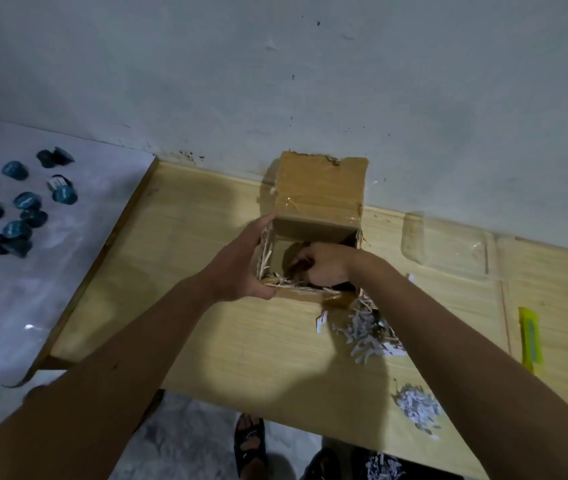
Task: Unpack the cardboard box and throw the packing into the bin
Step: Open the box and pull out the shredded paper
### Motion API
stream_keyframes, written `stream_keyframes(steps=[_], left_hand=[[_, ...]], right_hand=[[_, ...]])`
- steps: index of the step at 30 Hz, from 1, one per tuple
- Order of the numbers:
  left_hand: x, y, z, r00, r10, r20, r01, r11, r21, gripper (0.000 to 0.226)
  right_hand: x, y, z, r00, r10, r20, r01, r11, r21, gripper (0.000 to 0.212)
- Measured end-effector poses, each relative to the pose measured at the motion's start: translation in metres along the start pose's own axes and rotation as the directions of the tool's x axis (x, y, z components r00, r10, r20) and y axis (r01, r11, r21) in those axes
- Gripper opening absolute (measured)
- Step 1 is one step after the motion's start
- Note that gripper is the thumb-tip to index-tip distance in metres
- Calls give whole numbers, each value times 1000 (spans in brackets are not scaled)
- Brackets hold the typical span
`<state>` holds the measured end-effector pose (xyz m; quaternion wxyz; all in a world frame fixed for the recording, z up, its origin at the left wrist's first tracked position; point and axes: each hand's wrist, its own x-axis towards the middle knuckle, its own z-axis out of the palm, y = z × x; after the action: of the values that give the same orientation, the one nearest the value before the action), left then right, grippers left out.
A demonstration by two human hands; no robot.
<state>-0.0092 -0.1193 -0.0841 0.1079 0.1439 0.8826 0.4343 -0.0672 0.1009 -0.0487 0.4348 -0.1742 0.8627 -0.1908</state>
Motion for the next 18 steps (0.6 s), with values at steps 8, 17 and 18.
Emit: stream_keyframes(steps=[8,17,18], left_hand=[[3,-7,5,1000,13,-6,-13,1000,-19,137],[4,-10,6,1000,6,2,-6,999,-36,138],[4,-9,6,1000,11,3,-11,999,-32,138]], right_hand=[[14,6,9,987,-159,3,155,966,205,31],[6,13,-1,985,-76,-155,111,966,232,25],[6,12,-1,993,-50,-102,72,974,216,28]])
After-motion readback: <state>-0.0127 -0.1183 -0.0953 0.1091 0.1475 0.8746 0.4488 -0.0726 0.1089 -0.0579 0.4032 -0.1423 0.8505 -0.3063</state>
